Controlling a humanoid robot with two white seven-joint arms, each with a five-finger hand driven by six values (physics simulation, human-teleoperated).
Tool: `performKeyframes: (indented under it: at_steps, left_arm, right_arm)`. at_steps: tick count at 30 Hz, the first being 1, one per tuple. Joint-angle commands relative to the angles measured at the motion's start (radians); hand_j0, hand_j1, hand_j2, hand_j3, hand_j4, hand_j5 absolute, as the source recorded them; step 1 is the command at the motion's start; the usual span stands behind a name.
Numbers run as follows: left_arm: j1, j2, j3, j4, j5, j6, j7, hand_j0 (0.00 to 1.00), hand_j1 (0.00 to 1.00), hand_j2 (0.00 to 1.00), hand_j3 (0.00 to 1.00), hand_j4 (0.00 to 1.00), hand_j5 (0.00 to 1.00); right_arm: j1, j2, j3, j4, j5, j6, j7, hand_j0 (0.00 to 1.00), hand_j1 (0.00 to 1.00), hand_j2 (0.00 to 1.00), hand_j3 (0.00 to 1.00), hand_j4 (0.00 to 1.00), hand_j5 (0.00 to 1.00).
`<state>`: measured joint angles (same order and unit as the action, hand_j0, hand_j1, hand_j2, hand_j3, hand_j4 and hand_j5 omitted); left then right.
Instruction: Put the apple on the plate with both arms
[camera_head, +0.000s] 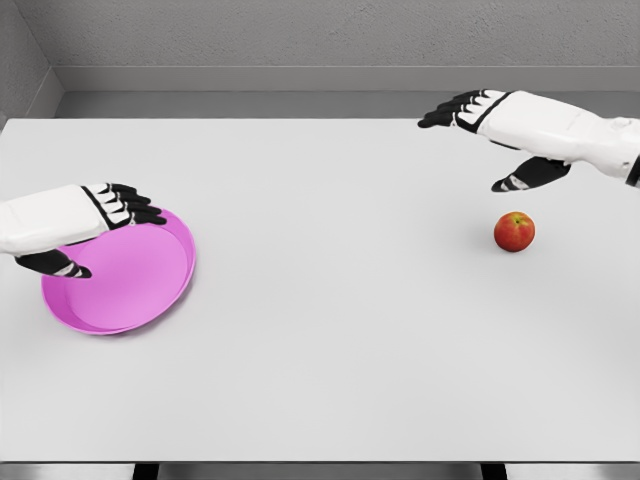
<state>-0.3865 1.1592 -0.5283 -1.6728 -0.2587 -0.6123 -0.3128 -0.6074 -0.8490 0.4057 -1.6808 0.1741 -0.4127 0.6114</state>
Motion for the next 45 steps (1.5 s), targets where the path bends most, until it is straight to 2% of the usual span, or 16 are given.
performKeyframes:
  at_steps: [1, 6, 9, 10, 11, 12, 15, 17, 20, 25, 28, 31, 38, 45]
  left_arm:
    - [-0.002, 0.001, 0.002, -0.008, 0.007, 0.001, -0.008, 1.0, 1.0, 1.0, 1.0, 1.0, 1.0]
    - [0.0, 0.002, 0.002, -0.015, 0.007, 0.001, -0.006, 1.0, 1.0, 1.0, 1.0, 1.0, 1.0]
    - [0.002, 0.004, 0.002, -0.025, 0.007, 0.001, -0.008, 1.0, 1.0, 1.0, 1.0, 1.0, 1.0]
    - [0.003, 0.004, 0.002, -0.025, 0.007, 0.001, -0.008, 1.0, 1.0, 1.0, 1.0, 1.0, 1.0]
    - [0.002, 0.007, 0.002, -0.027, 0.007, 0.001, -0.006, 1.0, 1.0, 1.0, 1.0, 1.0, 1.0]
    - [0.002, 0.008, 0.002, -0.027, 0.007, 0.001, -0.008, 1.0, 1.0, 1.0, 1.0, 1.0, 1.0]
    - [0.006, 0.01, 0.002, -0.033, 0.007, 0.001, -0.008, 1.0, 1.0, 1.0, 1.0, 1.0, 1.0]
    - [0.006, 0.011, 0.002, -0.033, 0.007, 0.001, -0.008, 1.0, 1.0, 1.0, 1.0, 1.0, 1.0]
    - [0.008, 0.013, 0.002, -0.035, 0.007, 0.001, -0.008, 1.0, 1.0, 1.0, 1.0, 1.0, 1.0]
    - [0.009, 0.019, 0.002, -0.041, 0.007, 0.001, -0.008, 1.0, 1.0, 1.0, 1.0, 1.0, 1.0]
    - [0.009, 0.028, 0.002, -0.041, 0.007, 0.001, -0.006, 1.0, 1.0, 1.0, 1.0, 1.0, 1.0]
    - [0.011, 0.033, 0.002, -0.042, 0.007, 0.001, -0.006, 1.0, 1.0, 1.0, 1.0, 1.0, 1.0]
    - [0.011, 0.036, 0.002, -0.042, 0.007, 0.001, -0.006, 1.0, 1.0, 1.0, 1.0, 1.0, 1.0]
    - [0.011, 0.039, 0.004, -0.044, 0.009, 0.001, -0.006, 1.0, 1.0, 1.0, 1.0, 1.0, 1.0]
  right_arm:
    - [0.0, -0.002, -0.001, 0.0, -0.004, 0.0, -0.001, 1.0, 1.0, 1.0, 1.0, 1.0, 1.0]
    - [-0.002, -0.009, -0.008, 0.0, -0.002, -0.001, -0.001, 1.0, 1.0, 1.0, 1.0, 1.0, 1.0]
    - [0.031, -0.114, -0.041, 0.007, -0.025, -0.023, -0.001, 1.0, 1.0, 1.0, 1.0, 1.0, 1.0]
    - [0.049, -0.139, -0.042, 0.03, -0.115, -0.02, -0.001, 1.0, 1.0, 1.0, 1.0, 1.0, 1.0]
    - [0.048, -0.136, -0.051, 0.102, -0.241, -0.021, -0.001, 1.0, 1.0, 1.0, 1.0, 1.0, 1.0]
    - [0.048, -0.133, -0.071, 0.136, -0.268, -0.02, -0.001, 1.0, 1.0, 1.0, 1.0, 1.0, 1.0]
    - [0.089, -0.147, -0.064, 0.181, -0.268, -0.023, -0.001, 1.0, 1.0, 1.0, 1.0, 1.0, 1.0]
    - [0.135, -0.147, -0.057, 0.179, -0.266, -0.021, -0.001, 1.0, 1.0, 1.0, 1.0, 1.0, 1.0]
    - [0.143, -0.18, 0.002, 0.182, -0.266, -0.015, -0.001, 1.0, 1.0, 1.0, 1.0, 1.0, 1.0]
    - [0.143, -0.174, 0.055, 0.185, -0.228, -0.011, -0.001, 1.0, 1.0, 1.0, 1.0, 1.0, 1.0]
    - [0.143, -0.159, 0.082, 0.227, -0.22, -0.011, -0.001, 1.0, 1.0, 1.0, 1.0, 1.0, 1.0]
    - [0.143, -0.119, 0.09, 0.243, -0.168, -0.011, -0.001, 1.0, 1.0, 1.0, 1.0, 1.0, 1.0]
    - [0.135, -0.099, 0.111, 0.326, -0.163, -0.012, -0.001, 1.0, 1.0, 1.0, 1.0, 1.0, 1.0]
    - [0.114, -0.025, 0.113, 0.406, -0.108, -0.009, -0.001, 1.0, 1.0, 1.0, 1.0, 1.0, 1.0]
